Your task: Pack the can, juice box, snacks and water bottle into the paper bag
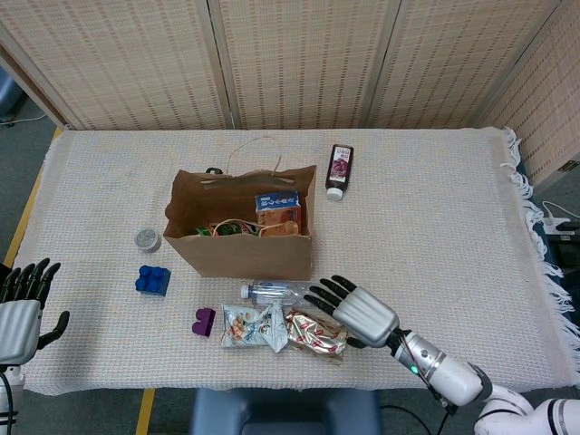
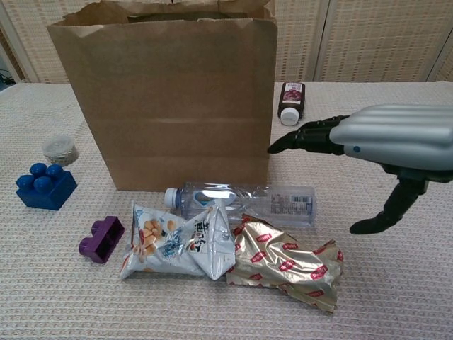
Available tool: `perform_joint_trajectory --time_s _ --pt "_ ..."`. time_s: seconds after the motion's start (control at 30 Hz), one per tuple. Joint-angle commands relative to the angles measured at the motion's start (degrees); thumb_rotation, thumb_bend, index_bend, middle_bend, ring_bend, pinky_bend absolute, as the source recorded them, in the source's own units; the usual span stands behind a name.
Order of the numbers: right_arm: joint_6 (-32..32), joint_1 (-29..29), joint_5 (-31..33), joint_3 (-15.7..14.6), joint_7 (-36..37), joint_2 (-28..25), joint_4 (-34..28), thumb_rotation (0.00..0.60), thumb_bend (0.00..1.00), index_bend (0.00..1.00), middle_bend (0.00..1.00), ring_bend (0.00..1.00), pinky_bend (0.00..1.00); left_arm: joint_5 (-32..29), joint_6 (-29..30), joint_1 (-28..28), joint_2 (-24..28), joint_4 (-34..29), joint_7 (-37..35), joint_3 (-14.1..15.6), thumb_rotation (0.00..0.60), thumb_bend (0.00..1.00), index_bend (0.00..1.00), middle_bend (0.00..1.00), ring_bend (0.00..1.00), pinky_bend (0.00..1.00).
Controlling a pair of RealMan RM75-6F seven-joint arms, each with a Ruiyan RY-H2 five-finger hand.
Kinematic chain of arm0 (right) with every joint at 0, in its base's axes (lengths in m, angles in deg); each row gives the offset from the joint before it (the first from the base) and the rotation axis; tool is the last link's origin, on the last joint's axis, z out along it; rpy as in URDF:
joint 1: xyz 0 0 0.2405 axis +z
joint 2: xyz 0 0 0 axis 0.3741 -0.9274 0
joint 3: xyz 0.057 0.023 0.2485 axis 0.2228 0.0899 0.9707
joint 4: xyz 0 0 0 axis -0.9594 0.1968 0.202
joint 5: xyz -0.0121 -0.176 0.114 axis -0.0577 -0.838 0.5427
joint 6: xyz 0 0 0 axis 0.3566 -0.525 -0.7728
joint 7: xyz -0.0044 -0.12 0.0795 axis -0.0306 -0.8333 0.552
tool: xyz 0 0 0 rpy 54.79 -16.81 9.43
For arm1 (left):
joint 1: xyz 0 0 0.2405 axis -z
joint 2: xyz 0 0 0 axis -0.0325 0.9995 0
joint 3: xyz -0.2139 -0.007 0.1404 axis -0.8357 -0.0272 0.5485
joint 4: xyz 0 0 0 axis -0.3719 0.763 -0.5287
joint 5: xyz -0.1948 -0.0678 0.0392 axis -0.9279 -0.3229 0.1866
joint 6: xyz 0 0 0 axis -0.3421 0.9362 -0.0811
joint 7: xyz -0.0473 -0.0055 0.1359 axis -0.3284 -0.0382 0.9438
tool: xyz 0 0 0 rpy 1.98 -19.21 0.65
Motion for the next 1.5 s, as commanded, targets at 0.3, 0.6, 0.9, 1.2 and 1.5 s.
perform_joint_trajectory --time_s 0.3,0.6,0.9,1.2,1.5 --pt "5.2 2.1 -4.99 -2.32 -2.65 0.45 1.42 0.6 0.06 0.0 0.0 0.0 0.0 0.1 0.09 -0.03 0.01 -0.07 0.04 0.06 0.6 0.38 0.07 0.0 0.0 0.0" --pt "8.0 2.8 0.04 -1.48 -12.24 4.88 1.52 0.6 0.06 0.0 0.0 0.0 0.0 0.22 -0.05 0.0 0.14 0.01 -0.49 0.12 0.6 0.37 0.07 0.0 0.0 0.0" --pt "9.01 3.31 6.06 -1.98 -20.7 7.91 2.64 0.6 0.06 0.0 0.0 0.0 0.0 0.48 -0.27 0.06 0.41 0.1 -1.33 0.25 0.6 0.37 0.07 0.0 0.0 0.0" --pt "8.06 4.08 11.48 -1.92 -26.36 11.82 4.9 0.6 0.06 0.0 0.0 0.0 0.0 0.64 -0.31 0.07 0.51 0.12 -1.61 0.33 0.6 0.37 0.07 0.0 0.0 0.0" --pt "5.88 4.86 15.24 -2.24 -30.76 15.17 6.46 0.6 0.07 0.0 0.01 0.0 0.05 0.64 -0.41 0.1 0.57 0.17 -1.84 0.34 0.6 0.37 0.07 0.0 0.0 0.0"
